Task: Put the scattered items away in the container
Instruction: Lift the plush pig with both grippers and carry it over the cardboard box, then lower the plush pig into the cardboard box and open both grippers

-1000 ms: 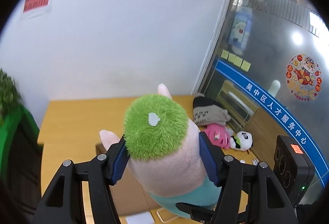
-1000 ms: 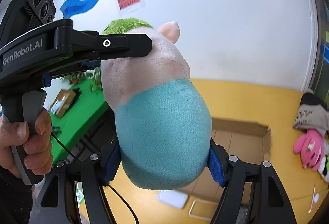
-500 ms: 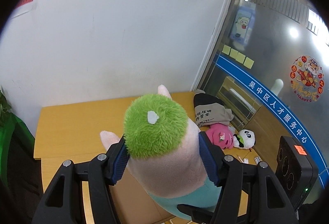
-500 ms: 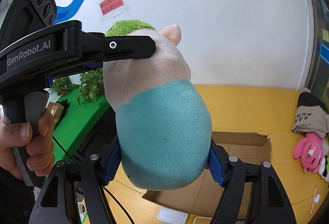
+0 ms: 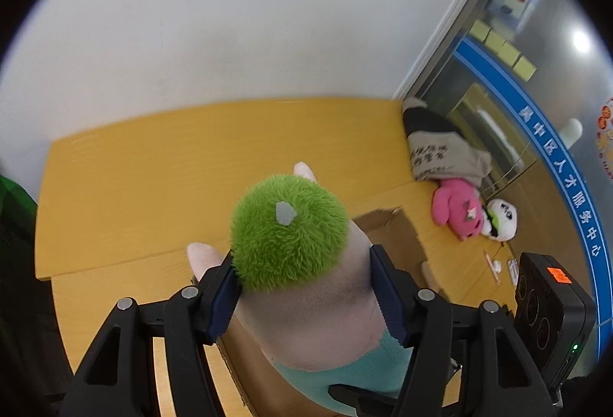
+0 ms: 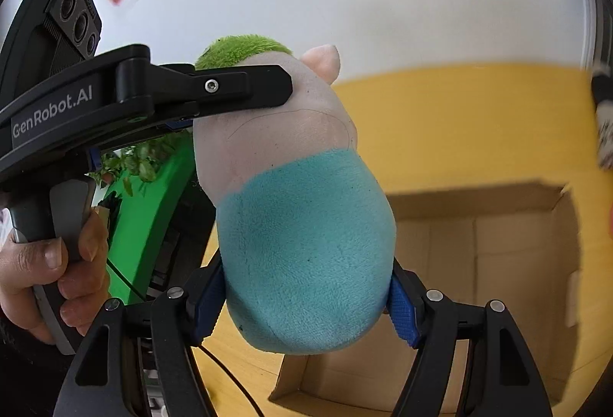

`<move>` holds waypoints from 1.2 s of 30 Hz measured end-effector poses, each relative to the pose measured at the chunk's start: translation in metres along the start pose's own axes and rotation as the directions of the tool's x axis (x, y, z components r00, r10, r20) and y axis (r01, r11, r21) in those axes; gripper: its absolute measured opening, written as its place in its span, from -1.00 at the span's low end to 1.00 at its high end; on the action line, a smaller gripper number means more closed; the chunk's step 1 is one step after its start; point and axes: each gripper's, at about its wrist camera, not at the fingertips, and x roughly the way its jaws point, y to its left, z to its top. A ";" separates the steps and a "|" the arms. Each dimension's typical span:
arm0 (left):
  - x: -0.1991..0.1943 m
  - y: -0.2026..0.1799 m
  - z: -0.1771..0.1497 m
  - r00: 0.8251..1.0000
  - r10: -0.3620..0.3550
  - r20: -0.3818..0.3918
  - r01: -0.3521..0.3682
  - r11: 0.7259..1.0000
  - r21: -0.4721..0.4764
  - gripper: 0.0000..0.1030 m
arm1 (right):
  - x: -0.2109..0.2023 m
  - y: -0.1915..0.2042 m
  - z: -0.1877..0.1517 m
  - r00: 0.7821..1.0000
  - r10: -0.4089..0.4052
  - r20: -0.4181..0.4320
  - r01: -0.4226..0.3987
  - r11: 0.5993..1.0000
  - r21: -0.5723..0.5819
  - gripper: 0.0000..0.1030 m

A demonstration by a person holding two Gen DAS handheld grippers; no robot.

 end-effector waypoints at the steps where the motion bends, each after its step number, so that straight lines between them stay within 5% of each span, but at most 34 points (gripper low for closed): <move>1: 0.016 0.008 -0.002 1.000 -0.001 -0.028 0.001 1.000 -0.006 0.20 | 0.018 -0.009 -0.002 1.000 0.008 -0.028 -0.008 0.999 0.031 0.49; 6: 0.102 0.036 -0.024 0.983 -0.004 -0.183 0.000 1.000 -0.026 0.20 | 0.098 -0.048 -0.026 0.987 0.047 -0.156 -0.018 0.983 0.182 0.49; 15: 0.200 0.068 -0.055 0.933 0.050 -0.356 -0.068 0.997 -0.038 0.20 | 0.210 -0.095 -0.077 0.932 0.213 -0.292 -0.044 0.870 0.492 0.51; 18: 0.204 0.078 -0.054 0.925 0.073 -0.372 -0.105 0.992 -0.065 0.23 | 0.232 -0.101 -0.084 0.925 0.222 -0.309 -0.041 0.865 0.499 0.80; 23: 0.156 0.071 -0.040 0.966 0.089 -0.244 -0.116 0.988 -0.099 0.29 | 0.216 -0.103 -0.079 0.949 0.107 -0.295 0.015 0.924 0.381 0.88; 28: 0.075 0.051 -0.041 0.986 0.148 -0.070 -0.155 0.983 -0.101 0.44 | 0.160 -0.091 -0.072 0.979 -0.024 -0.201 0.069 0.973 0.221 0.89; 31: 0.022 0.032 -0.053 0.986 0.166 0.012 -0.163 0.980 -0.113 0.50 | 0.119 -0.066 -0.063 0.987 -0.079 -0.142 0.095 0.990 0.109 0.89; 32: 0.006 0.025 -0.060 0.983 0.179 0.030 -0.175 0.978 -0.113 0.50 | 0.107 -0.022 -0.045 0.988 -0.082 -0.131 0.095 0.991 0.094 0.89; 36: -0.049 -0.005 -0.094 0.957 0.274 0.095 -0.264 0.958 -0.112 0.50 | 0.045 -0.035 -0.054 0.993 -0.079 -0.087 0.084 0.995 0.048 0.89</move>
